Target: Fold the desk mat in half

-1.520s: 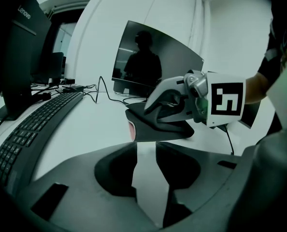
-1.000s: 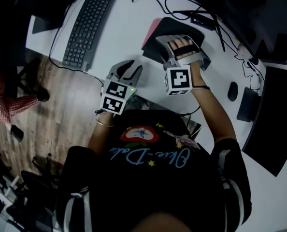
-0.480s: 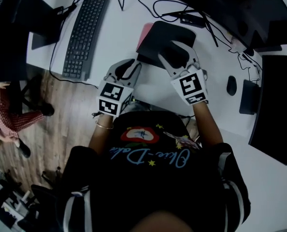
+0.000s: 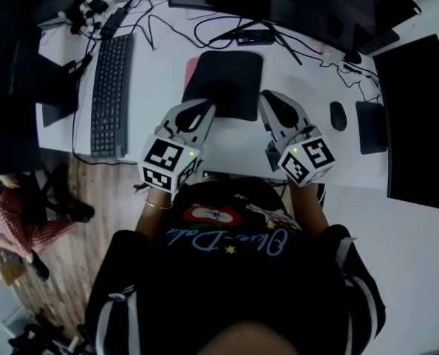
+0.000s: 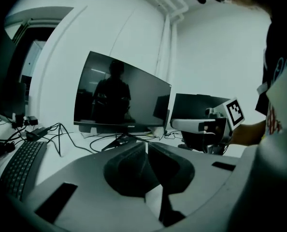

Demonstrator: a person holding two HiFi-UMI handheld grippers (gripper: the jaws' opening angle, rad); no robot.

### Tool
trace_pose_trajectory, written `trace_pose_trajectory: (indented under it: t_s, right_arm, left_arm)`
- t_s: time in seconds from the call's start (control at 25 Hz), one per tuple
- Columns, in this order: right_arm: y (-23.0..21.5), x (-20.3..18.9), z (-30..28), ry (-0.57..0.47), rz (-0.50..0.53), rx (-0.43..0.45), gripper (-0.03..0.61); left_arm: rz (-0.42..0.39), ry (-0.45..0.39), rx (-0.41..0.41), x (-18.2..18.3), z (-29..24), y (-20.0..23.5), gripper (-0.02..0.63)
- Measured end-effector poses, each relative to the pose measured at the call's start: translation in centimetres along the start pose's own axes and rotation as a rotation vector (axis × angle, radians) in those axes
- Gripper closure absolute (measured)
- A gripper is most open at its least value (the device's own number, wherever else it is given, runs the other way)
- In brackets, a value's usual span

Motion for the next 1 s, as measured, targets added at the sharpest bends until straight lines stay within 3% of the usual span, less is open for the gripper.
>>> trace_pose_trajectory:
  t_s: [0.36, 1.0]
  right_arm:
    - [-1.6, 0.8, 3.6, -0.056, -0.135, -0.066, 0.577]
    - [-2.7, 1.3, 3.6, -0.04, -0.085, -0.059, 0.578]
  left_arm:
    - [-0.02, -0.005, -0.045, 2.0, -2.2, -1.7, 0.598]
    - [-0.008, 0.015, 0.028, 1.2, -1.7, -0.2, 0.598]
Point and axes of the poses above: the fingertips, and each gripper's own axes: z backward along the fingers, y to its left, x out of its top, the point moved 2 cm from there along z, backward along the fingers, and after that the axes turned 4 degrees about z, right-handed, at the moved point
